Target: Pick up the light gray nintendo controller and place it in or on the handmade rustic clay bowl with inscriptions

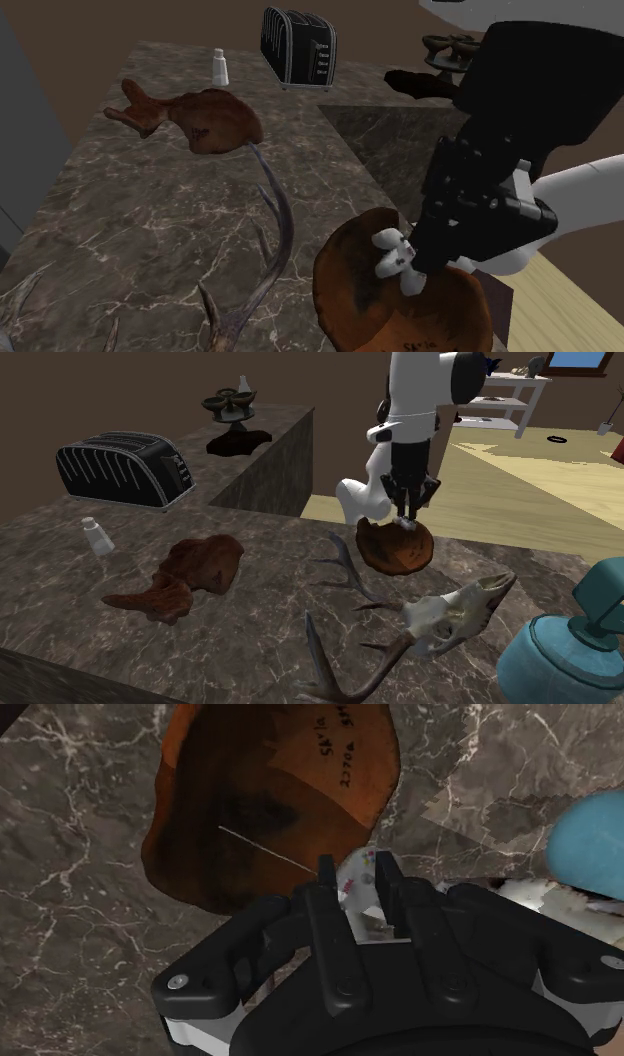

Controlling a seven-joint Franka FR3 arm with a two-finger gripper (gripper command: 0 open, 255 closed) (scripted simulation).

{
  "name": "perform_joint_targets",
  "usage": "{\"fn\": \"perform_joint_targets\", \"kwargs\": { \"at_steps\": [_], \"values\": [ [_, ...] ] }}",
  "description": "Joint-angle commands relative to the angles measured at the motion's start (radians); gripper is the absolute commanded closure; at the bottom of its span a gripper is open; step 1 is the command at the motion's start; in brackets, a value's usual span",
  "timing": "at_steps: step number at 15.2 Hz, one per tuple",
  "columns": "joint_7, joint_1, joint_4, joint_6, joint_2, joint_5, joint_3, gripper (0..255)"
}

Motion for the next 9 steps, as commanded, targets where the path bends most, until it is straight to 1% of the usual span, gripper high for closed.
{"fn": "perform_joint_targets", "kwargs": {
  "at_steps": [1,4,5,6,9],
  "values": [
    [-0.007,0.004,-0.037,0.022,-0.015,0.007,0.003,255],
    [-0.018,0.010,-0.089,0.056,-0.033,0.016,0.009,255],
    [-0.015,0.009,-0.072,0.044,-0.028,0.013,0.006,255],
    [-0.015,0.009,-0.072,0.044,-0.028,0.013,0.006,0],
    [-0.026,-0.017,-0.122,0.171,-0.020,-0.034,0.095,0]
  ]
}}
